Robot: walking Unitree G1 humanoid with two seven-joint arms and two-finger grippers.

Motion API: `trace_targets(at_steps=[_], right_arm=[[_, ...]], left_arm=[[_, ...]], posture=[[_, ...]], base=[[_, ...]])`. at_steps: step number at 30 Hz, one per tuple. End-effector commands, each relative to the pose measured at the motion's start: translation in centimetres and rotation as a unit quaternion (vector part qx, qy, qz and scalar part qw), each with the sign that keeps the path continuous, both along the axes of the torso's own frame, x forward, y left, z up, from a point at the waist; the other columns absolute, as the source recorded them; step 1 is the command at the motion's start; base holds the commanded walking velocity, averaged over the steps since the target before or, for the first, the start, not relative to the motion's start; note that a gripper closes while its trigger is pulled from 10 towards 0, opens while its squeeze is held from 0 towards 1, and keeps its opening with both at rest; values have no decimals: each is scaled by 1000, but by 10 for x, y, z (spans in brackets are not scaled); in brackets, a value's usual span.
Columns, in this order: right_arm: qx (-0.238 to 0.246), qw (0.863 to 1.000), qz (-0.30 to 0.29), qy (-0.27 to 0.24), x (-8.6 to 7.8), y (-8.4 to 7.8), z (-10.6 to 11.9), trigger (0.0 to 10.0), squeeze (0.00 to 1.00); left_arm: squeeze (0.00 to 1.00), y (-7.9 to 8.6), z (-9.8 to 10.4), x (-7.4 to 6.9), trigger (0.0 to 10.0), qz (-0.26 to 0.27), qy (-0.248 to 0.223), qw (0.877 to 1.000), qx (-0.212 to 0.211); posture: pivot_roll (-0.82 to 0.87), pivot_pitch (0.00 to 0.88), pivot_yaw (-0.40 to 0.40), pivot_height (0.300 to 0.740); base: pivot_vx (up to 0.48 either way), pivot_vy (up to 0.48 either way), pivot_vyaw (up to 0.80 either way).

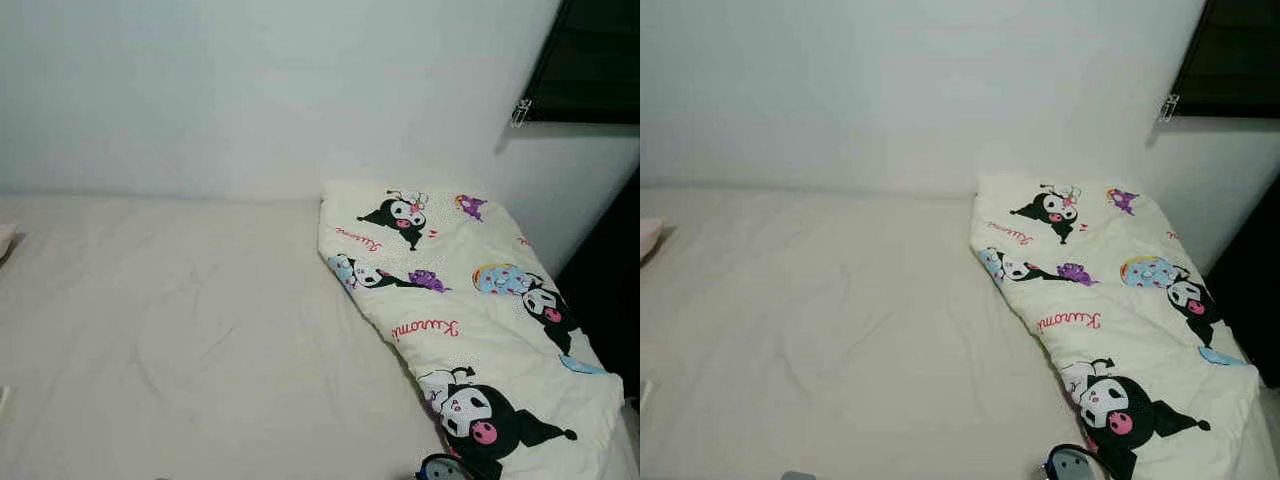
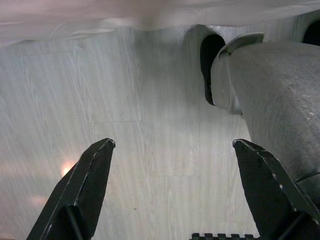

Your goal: Clean up the room

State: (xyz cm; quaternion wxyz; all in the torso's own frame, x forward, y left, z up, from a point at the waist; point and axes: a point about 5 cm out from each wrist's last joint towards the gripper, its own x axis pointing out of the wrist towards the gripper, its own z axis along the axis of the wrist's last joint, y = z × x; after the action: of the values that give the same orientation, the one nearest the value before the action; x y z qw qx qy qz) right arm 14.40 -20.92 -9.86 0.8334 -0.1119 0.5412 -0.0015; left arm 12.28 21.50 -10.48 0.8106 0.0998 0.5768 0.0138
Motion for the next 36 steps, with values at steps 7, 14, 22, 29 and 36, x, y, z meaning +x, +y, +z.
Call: trace_targets(at_steps=[7,14,22,29,36], right_arm=[[-2,1000,2,-1,4,-2,2,10000,0],[1,1000,-1,-2,5,-1,2,10000,0],[4,1000,-3,-3,7,1,2,10000,0],[3,1000,-1,-4,9,2,3,10000,0],[3,1000,1,-4,9,3,3,10000,0]], left_arm=[[0,3,0,-3,10000,-2,4,1000,2],[0,4,0,0,10000,2,3,1000,2],[0,5,1,1,10000,3,1,1000,2],[0,6,2,4,10000,1,-3,1000,3],[0,6,3,4,10000,0,-3,1000,4]], posture=[[-91,54,-35,740],[-90,56,-31,740],[-94,45,-29,740],[-91,27,-27,740],[-94,18,-23,740]], base=[[0,0,0],[0,0,0],[0,0,0],[0,0,0],[0,0,0]])
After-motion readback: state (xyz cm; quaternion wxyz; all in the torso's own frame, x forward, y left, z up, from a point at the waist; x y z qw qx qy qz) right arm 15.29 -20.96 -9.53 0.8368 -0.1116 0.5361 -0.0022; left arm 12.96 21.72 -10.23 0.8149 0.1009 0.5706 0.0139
